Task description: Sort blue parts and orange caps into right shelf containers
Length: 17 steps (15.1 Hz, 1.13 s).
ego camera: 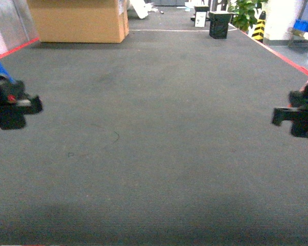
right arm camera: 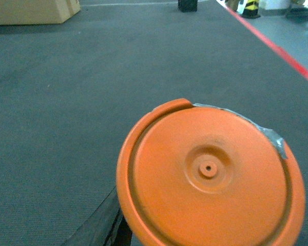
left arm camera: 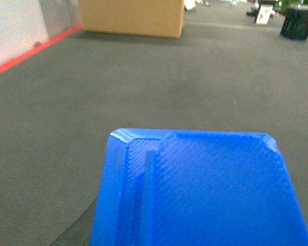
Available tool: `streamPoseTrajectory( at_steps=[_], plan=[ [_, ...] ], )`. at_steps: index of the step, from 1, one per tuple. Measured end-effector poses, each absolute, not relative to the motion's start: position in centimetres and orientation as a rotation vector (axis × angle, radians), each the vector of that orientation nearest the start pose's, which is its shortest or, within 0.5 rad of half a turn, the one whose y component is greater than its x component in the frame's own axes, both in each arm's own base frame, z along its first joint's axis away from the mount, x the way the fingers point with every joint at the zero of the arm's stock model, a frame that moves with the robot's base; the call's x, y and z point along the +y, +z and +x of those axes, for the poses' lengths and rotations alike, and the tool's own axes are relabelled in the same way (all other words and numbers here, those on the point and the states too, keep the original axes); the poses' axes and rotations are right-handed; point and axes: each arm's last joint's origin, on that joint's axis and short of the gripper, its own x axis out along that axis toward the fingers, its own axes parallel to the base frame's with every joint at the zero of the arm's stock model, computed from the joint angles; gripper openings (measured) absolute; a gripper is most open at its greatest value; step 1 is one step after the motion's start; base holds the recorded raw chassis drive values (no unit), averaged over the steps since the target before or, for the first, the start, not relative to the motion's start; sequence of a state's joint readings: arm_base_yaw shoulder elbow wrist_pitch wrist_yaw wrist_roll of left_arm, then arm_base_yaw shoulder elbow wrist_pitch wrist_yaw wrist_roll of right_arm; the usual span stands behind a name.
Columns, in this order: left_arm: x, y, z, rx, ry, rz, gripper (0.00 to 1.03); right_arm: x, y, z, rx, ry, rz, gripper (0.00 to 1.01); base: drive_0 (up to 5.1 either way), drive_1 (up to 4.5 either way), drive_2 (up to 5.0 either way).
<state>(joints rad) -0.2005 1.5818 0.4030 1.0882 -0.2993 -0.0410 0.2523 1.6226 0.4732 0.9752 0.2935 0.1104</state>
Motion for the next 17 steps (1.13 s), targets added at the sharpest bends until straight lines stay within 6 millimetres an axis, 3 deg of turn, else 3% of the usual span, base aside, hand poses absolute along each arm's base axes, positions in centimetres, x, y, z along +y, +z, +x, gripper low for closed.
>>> streamPoseTrajectory(
  at_steps=[1, 4, 7, 8, 10, 12, 17],
  plan=[
    [-4.2, 17.0, 24.9, 0.047, 0.117, -0.013, 0.43, 5.5, 16.4, 26.0, 0.136, -0.061, 0.064, 0.45, 0.0, 0.00, 0.0],
    [-3.4, 24.0, 17.6, -0.152, 0.160, -0.025, 0.43, 2.0, 22.6, 17.4, -0.034, -0.144, 0.073, 0.45, 0.0, 0.00, 0.0],
    [-3.0, 25.9, 14.1, -0.209, 0.152, -0.056, 0.43, 1.5, 24.8, 12.9, -0.154, -0.170, 0.095, 0.45, 0.0, 0.00, 0.0],
    [-3.2, 25.9, 13.4, -0.192, 0.136, -0.047, 0.43, 1.6, 25.3, 11.7, -0.196, -0.164, 0.109, 0.45, 0.0, 0.00, 0.0],
    [-3.4, 25.5, 13.6, -0.158, 0.114, -0.020, 0.43, 1.6, 25.1, 11.7, -0.186, -0.167, 0.107, 0.45, 0.0, 0.00, 0.0],
    [-2.5, 24.2, 13.0, -0.003, 0.015, 0.020, 0.43, 1.2, 23.6, 11.5, 0.002, -0.039, 0.023, 0.45, 0.0, 0.00, 0.0],
    [-1.2, 20.8, 12.1, 0.009, 0.002, 0.008, 0.43, 0.0, 20.6, 11.0, 0.006, -0.005, 0.010, 0.45, 0.0, 0.00, 0.0]
  ],
)
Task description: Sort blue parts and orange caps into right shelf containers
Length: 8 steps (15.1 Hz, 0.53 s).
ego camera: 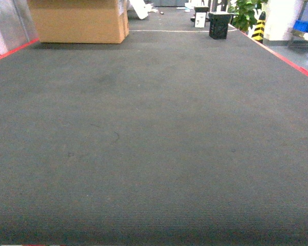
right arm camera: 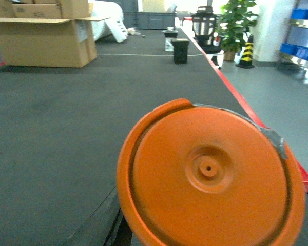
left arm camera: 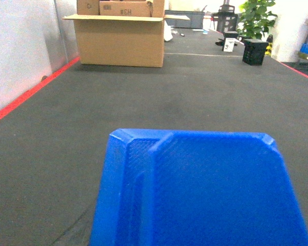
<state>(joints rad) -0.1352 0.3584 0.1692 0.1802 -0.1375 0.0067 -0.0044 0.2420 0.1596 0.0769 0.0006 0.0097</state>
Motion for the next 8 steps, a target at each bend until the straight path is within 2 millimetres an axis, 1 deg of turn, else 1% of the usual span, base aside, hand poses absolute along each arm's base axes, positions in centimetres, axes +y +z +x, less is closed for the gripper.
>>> streamPoseTrajectory(
  at_steps=[2, 3, 4, 5, 7, 8],
  plan=[
    [-1.1, 20.5, 11.9, 0.007, -0.001, 0.008, 0.43, 0.0, 20.3, 10.9, 0.004, 0.003, 0.009, 0.45, 0.0, 0.00, 0.0],
    [-0.7, 20.1, 11.8, 0.004, -0.016, 0.007, 0.43, 0.0, 19.9, 10.8, 0.007, 0.000, 0.009, 0.45, 0.0, 0.00, 0.0],
    [0.0, 19.7, 11.6, 0.005, 0.009, 0.006, 0.43, 0.0, 19.3, 10.3, 0.037, 0.000, 0.009, 0.45, 0.0, 0.00, 0.0],
    [0.1, 19.3, 11.5, 0.005, 0.027, 0.003, 0.43, 0.0, 18.7, 9.8, 0.023, 0.000, 0.009, 0.45, 0.0, 0.00, 0.0],
    [-0.1, 18.7, 11.2, 0.008, -0.006, 0.004, 0.43, 0.0, 18.8, 9.7, -0.004, 0.000, 0.008, 0.45, 0.0, 0.00, 0.0],
    [0.0, 18.4, 11.1, 0.006, -0.003, 0.004, 0.43, 0.0, 18.3, 9.8, 0.006, 0.000, 0.007, 0.45, 0.0, 0.00, 0.0]
  ],
)
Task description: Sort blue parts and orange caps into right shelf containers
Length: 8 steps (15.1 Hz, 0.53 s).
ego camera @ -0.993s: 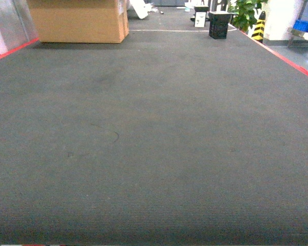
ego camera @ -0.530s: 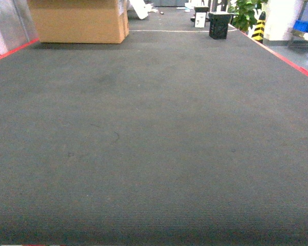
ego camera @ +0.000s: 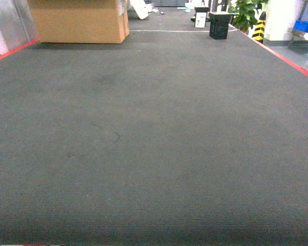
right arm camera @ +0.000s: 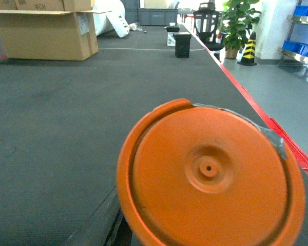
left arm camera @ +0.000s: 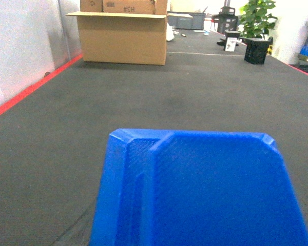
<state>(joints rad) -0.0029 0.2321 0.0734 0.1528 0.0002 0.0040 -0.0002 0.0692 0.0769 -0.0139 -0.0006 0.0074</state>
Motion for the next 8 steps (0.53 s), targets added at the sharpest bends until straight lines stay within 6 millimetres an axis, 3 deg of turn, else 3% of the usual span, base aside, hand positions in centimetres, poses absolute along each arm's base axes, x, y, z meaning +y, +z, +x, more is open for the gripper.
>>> streamPoseTrajectory(
  at_steps=[8],
  plan=[
    [0.0, 16.5, 9.8, 0.016, -0.001, 0.004, 0.43, 0.0, 16.7, 9.7, -0.007, -0.001, 0.006, 0.45, 0.0, 0.00, 0.0]
  ],
)
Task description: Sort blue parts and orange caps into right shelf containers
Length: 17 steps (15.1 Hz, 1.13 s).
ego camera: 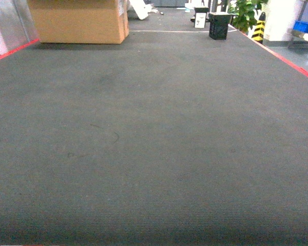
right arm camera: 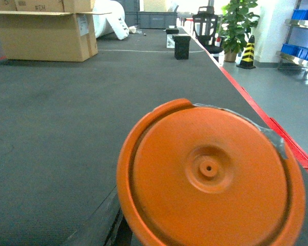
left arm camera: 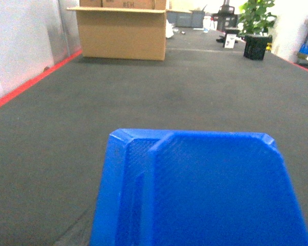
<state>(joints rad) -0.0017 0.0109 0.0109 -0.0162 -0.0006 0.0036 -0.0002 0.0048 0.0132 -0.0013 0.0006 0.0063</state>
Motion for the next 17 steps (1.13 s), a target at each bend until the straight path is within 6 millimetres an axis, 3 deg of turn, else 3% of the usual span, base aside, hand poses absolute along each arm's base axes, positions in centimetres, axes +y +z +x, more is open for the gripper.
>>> streamPoseTrajectory(
  at_steps=[17],
  plan=[
    [0.01, 16.57, 9.77, 0.007, 0.002, 0.004, 0.43, 0.00, 16.71, 9.72, -0.003, 0.001, 0.006, 0.44, -0.2, -0.18, -0.2]
  ],
)
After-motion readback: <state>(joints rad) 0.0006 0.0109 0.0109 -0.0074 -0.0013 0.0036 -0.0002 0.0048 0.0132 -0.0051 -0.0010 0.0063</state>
